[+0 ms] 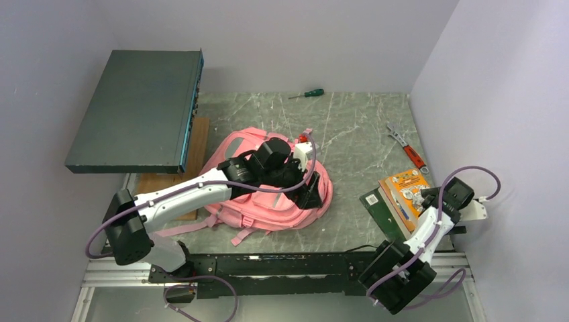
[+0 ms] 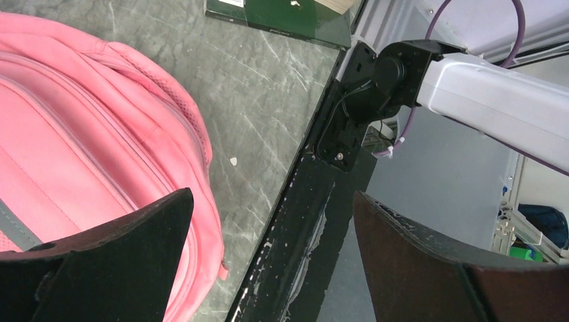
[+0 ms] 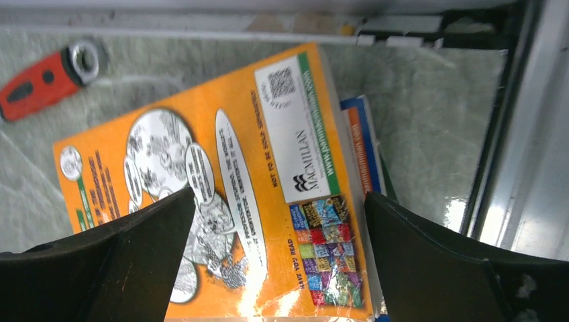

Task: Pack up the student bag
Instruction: Move the book to the center of the board.

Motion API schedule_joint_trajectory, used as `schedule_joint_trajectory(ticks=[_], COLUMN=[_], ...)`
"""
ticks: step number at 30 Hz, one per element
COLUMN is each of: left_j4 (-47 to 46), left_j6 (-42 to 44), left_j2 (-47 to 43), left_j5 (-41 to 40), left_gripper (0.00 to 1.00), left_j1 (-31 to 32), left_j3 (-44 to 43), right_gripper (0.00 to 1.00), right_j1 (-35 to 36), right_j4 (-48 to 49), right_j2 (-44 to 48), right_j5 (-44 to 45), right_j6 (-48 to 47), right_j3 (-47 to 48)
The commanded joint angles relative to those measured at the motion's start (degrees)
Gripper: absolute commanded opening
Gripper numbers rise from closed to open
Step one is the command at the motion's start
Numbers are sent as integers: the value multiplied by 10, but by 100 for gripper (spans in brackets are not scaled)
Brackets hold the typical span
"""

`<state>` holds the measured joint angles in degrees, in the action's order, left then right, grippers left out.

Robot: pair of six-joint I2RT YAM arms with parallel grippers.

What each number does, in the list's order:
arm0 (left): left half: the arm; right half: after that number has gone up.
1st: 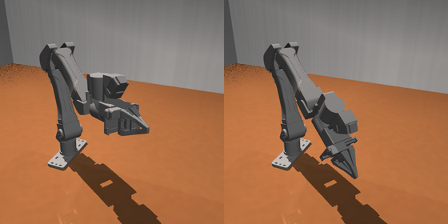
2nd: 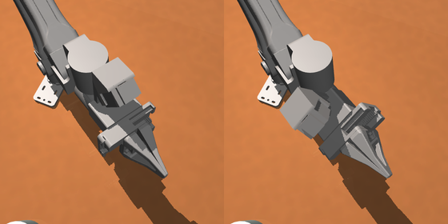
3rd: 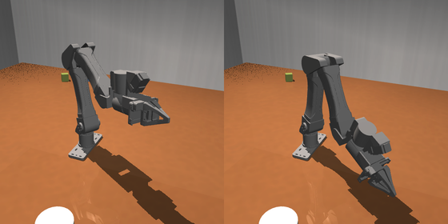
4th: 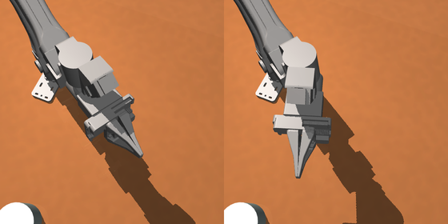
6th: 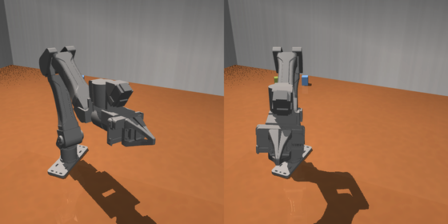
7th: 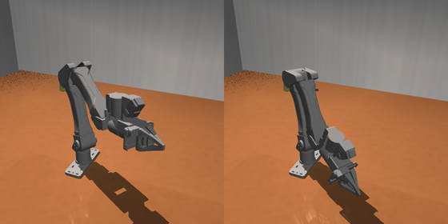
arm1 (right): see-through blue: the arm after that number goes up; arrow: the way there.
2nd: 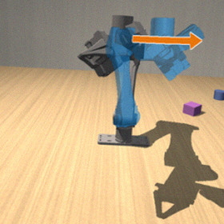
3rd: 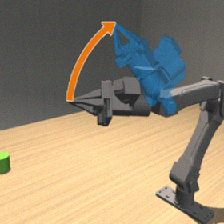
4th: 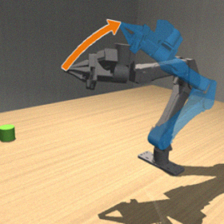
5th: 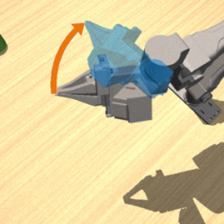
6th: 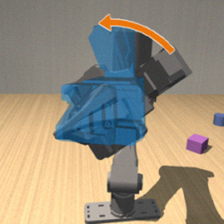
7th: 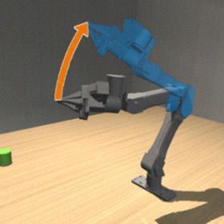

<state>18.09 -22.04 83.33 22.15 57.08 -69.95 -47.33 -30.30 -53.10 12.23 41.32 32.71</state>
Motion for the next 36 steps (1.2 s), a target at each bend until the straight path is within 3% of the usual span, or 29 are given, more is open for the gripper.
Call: schedule_joint_trajectory(ticks=[1, 4, 10, 16, 18, 21, 26, 30, 32, 36], left_j4=[-13, -16, -24, -29, -30, -39, -90, -160, -211, -231], left_j6=[12, 16, 9, -4, -13, -41, -140, -218, -246, -248], left_j2=[-30, -34, -34, -31, -28, -19, 24, 77, 108, 156], left_j5=[15, 12, 16, 6, 3, 1, 4, -7, 2, 10], left_gripper=[94, 94, 94, 94, 93, 93, 90, 91, 90, 88], left_j1=[-1, -2, -3, -6, -13, -36, -83, -90, -90, -88], left_j3=[11, 15, 15, 13, 6, -6, -19, -22, -22, -38], right_gripper=[100, 98, 71, 38, 27, 22, 24, 32, 45, 85], right_j1=[-3, 0, 91, 228, 255, 292, 321, 330, 330, 327], right_j4=[84, 120, 123, 125, 126, 128, 123, 101, 85, 79], right_j2=[23, 24, -22, -65, -81, -94, -67, -36, -19, -12], right_j5=[-88, -152, -169, -90, -99, -118, -177, -232, -246, -188], right_j6=[-51, -85, -97, -82, -77, -63, -49, -58, -61, -59], right_j3=[-37, -62, -54, -47, -42, -50, -63, -61, -54, -15])
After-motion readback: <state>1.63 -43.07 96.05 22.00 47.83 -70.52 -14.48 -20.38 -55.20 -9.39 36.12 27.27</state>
